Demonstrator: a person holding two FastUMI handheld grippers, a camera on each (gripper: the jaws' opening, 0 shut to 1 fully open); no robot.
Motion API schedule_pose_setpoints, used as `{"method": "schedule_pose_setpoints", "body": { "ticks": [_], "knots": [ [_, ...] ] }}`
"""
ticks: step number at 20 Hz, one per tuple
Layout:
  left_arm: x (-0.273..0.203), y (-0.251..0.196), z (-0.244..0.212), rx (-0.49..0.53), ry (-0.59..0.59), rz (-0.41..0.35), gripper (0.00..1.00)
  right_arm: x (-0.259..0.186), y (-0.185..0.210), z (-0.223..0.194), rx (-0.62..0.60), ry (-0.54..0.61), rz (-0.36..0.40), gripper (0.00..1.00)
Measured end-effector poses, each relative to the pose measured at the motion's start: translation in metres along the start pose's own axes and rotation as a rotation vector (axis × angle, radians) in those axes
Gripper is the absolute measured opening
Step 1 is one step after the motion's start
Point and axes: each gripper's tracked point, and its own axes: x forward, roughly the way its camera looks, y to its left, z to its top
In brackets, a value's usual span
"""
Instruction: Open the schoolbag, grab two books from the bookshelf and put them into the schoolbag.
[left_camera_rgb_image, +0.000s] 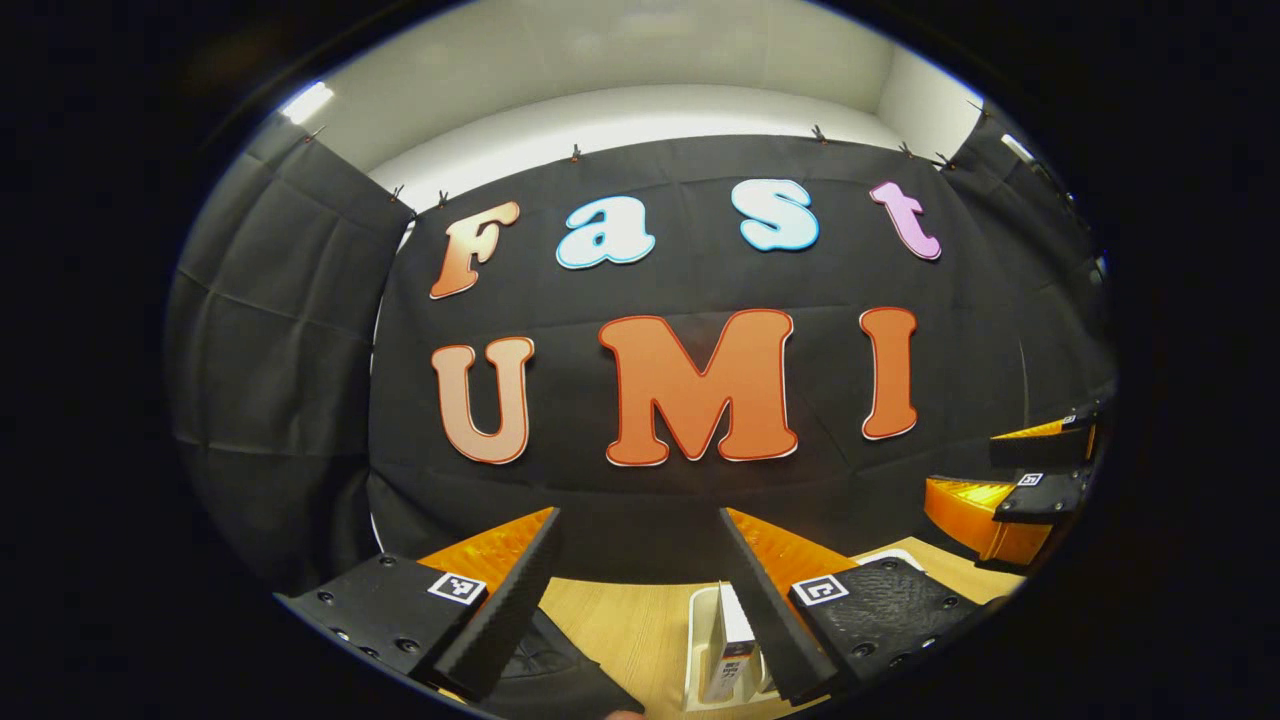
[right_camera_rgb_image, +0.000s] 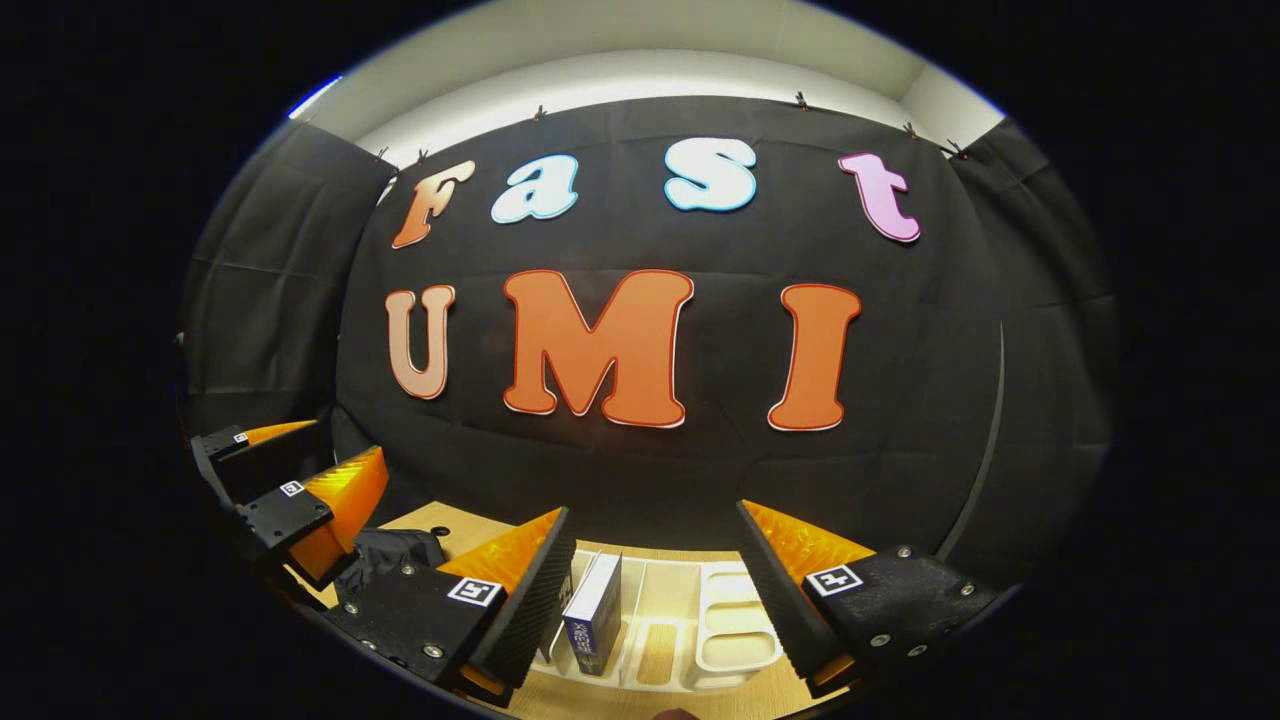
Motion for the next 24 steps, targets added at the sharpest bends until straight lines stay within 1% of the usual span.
{"method": "schedule_pose_setpoints", "body": {
  "ticks": [3, 9, 12, 13, 14, 17, 20, 22, 24],
  "knots": [
    [-0.008, -0.007, -0.006, 0.005, 0.01, -0.011, 0.94, -0.001, -0.005, -0.005, -0.001, 0.013, -0.011, 0.94],
    [-0.001, -0.004, -0.012, 0.017, 0.029, -0.01, 0.94, 0.005, -0.009, -0.005, 0.004, 0.013, -0.022, 0.94],
    [0.001, -0.001, -0.028, 0.043, 0.072, -0.005, 0.94, 0.007, -0.011, -0.006, 0.002, 0.011, -0.024, 0.94],
    [0.002, 0.001, -0.034, 0.058, 0.091, -0.008, 0.96, 0.007, -0.011, -0.006, 0.003, 0.012, -0.023, 0.94],
    [0.004, 0.001, -0.042, 0.078, 0.11, -0.011, 0.94, 0.008, -0.011, -0.007, 0.0, 0.013, -0.024, 0.94],
    [0.001, 0.007, -0.072, 0.148, 0.179, -0.016, 0.94, 0.012, -0.016, -0.011, -0.01, 0.017, -0.031, 0.94],
    [-0.006, 0.013, -0.115, 0.215, 0.277, -0.025, 0.94, 0.015, -0.026, -0.016, -0.005, 0.026, -0.048, 0.94],
    [-0.016, 0.02, -0.153, 0.303, 0.388, -0.037, 0.96, 0.018, -0.036, -0.019, -0.007, 0.033, -0.065, 0.94],
    [-0.023, 0.028, -0.192, 0.386, 0.472, -0.045, 0.99, 0.021, -0.044, -0.025, -0.006, 0.042, -0.08, 0.94]
  ]
}}
